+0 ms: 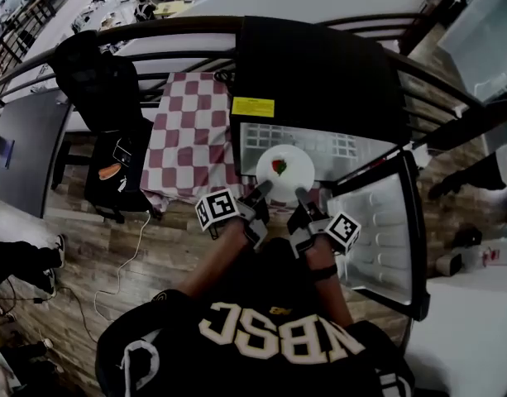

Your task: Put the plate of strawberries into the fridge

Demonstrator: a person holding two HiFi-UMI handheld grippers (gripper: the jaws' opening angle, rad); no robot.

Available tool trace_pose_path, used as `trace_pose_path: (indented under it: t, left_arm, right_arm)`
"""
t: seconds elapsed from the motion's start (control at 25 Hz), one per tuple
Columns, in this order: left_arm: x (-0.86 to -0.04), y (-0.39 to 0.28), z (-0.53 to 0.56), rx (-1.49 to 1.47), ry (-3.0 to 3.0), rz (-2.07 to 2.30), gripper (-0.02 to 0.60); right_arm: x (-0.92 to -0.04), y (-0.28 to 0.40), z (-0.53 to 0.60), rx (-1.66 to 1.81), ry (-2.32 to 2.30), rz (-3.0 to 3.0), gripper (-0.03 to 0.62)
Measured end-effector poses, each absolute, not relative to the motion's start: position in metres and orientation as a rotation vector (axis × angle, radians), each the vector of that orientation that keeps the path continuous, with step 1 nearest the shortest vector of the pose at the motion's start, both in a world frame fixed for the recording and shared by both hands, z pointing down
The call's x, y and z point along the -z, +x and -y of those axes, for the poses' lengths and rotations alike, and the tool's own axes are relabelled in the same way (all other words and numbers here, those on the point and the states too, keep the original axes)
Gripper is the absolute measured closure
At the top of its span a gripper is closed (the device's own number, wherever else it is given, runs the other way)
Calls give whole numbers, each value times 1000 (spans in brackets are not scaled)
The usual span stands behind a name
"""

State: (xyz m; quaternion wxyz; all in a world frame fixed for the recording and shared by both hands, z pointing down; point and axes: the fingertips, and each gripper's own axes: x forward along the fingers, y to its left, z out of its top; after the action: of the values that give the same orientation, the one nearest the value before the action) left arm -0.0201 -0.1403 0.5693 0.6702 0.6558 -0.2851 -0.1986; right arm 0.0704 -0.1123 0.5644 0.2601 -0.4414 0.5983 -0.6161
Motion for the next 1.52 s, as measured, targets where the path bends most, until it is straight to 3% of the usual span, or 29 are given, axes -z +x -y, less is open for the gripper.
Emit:
trace_pose_path:
  t: [0.48, 1.52]
  left_arm:
    - [-566, 11, 186, 489, 1482, 749, 554]
    - [-593, 22, 238, 444, 1442, 839, 552]
  right_arm:
    - [-563, 104, 163, 1684, -1146, -1615, 563]
    - [-587, 112, 222, 1794, -1125, -1540, 563]
